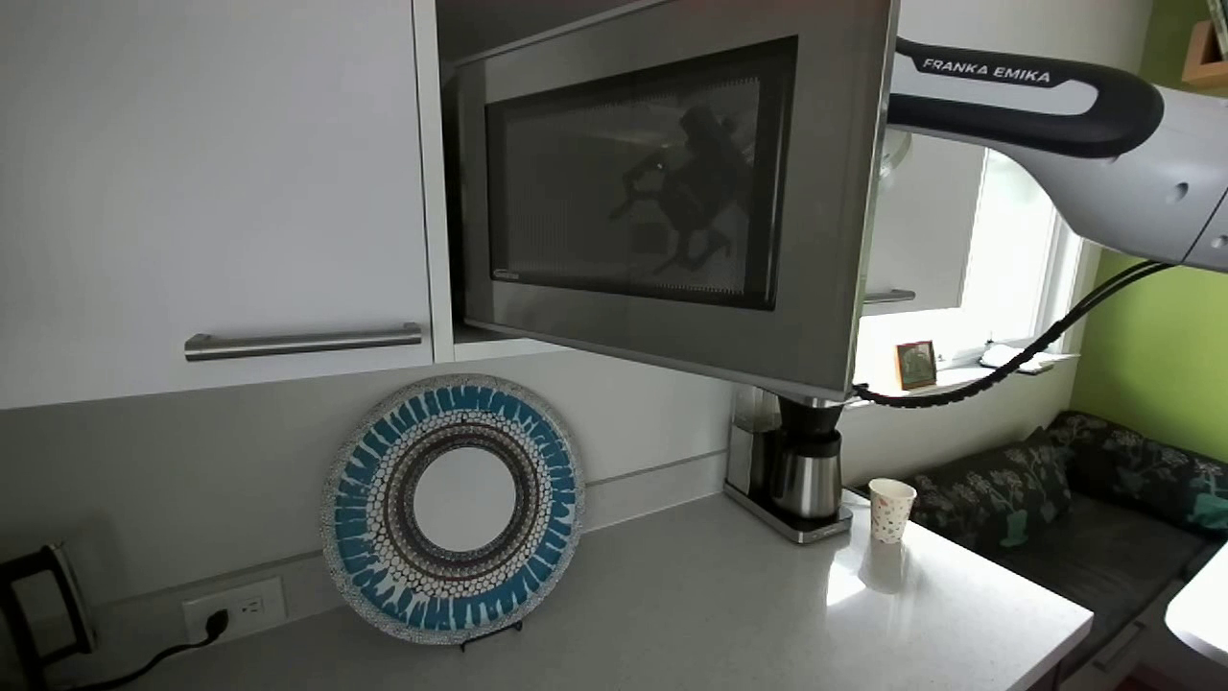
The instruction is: Pick up the white plate from the kitchen counter and put it in the microwave, close the microwave door fully
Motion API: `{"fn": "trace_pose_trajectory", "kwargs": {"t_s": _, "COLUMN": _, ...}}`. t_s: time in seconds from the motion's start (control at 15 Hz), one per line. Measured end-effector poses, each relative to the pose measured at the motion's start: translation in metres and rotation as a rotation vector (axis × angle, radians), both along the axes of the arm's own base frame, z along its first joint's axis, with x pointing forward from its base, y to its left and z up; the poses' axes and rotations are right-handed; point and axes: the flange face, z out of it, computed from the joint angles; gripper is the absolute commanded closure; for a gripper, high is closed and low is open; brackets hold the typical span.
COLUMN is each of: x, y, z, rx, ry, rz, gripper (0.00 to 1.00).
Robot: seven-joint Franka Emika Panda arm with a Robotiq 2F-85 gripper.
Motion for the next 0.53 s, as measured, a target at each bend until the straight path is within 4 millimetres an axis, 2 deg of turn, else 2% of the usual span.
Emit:
{"fn": "trace_pose_trajectory", "kwargs": {"t_s": 0.27, "x": 0.016, "y": 0.002, "z": -0.011, "rx": -0.029, "ry": -0.015, "rz": 0.016, "gripper": 0.00}}
{"fn": "trace_pose_trajectory", "kwargs": {"t_s": 0.53, "x": 0.027, "y": 0.002, "z": -0.009, "rx": -0.071, "ry": -0.092, "rz": 0.010, "gripper": 0.00}}
